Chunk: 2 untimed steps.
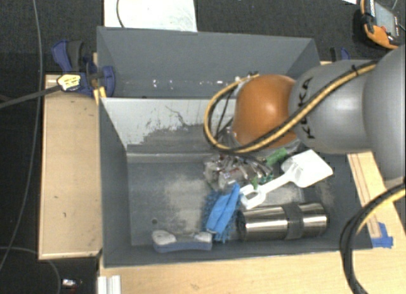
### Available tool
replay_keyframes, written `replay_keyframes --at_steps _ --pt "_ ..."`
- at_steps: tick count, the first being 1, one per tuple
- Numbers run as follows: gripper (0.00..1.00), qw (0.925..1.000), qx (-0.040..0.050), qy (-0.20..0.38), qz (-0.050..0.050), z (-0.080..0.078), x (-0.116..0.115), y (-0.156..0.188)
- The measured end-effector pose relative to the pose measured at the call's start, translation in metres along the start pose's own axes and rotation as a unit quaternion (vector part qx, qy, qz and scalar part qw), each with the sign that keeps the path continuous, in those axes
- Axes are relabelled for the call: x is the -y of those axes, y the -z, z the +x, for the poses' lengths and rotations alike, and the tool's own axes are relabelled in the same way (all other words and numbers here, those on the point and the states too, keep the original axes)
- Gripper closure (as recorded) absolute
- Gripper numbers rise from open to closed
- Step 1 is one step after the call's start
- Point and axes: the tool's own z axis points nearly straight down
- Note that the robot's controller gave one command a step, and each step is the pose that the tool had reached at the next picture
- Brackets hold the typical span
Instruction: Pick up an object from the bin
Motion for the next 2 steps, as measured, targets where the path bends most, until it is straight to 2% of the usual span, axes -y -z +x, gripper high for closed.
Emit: replay_keyframes --at_steps 2 --pt "1.00 1.0000 0.0009 -0.002 0.000 -0.0004 -0.0002 0.0019"
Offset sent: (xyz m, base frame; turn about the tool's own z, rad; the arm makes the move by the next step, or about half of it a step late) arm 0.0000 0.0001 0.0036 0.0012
